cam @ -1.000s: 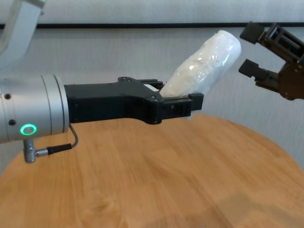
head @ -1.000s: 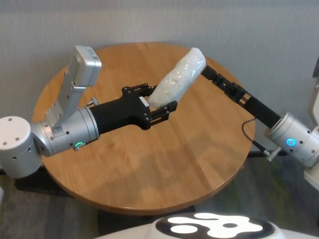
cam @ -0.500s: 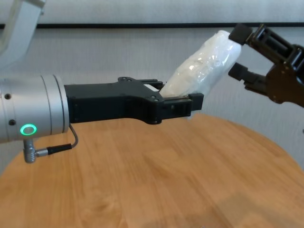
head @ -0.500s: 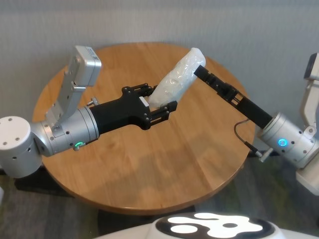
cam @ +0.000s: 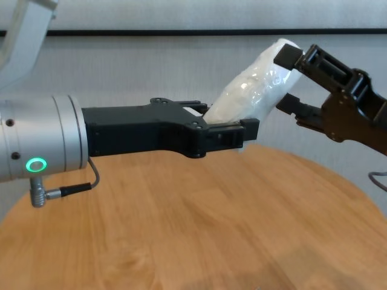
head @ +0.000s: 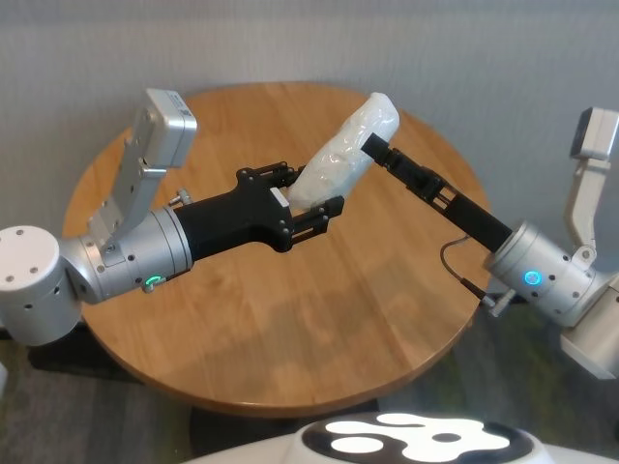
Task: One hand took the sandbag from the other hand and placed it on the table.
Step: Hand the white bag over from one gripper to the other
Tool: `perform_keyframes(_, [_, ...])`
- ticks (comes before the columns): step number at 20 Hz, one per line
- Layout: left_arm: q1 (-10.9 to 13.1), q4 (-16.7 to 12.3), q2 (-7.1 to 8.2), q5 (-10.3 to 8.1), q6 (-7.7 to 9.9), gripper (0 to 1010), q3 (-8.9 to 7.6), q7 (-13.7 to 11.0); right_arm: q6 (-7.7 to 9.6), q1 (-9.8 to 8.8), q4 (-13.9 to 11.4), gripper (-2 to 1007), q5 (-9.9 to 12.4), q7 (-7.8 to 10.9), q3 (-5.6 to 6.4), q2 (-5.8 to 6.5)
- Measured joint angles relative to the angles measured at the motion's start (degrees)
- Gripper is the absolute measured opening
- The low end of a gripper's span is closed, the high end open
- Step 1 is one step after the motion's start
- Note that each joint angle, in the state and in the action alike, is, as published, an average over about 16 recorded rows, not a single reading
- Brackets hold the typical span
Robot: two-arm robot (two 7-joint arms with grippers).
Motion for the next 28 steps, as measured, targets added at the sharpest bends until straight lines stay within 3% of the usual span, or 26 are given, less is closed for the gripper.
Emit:
perform_keyframes(19, [0.00,0.00,0.00,0.00,0.00,580,0.00,0.00,-0.70,5.05,4.65,1003,1.03,-0.89,-3.54,-1.77])
perform_keyframes(28, [0.00,0.00,0.00,0.00,0.00,580,0.00,0.00,-0.71,6.22,5.46,986,0.89,-1.21,-4.56,-2.00])
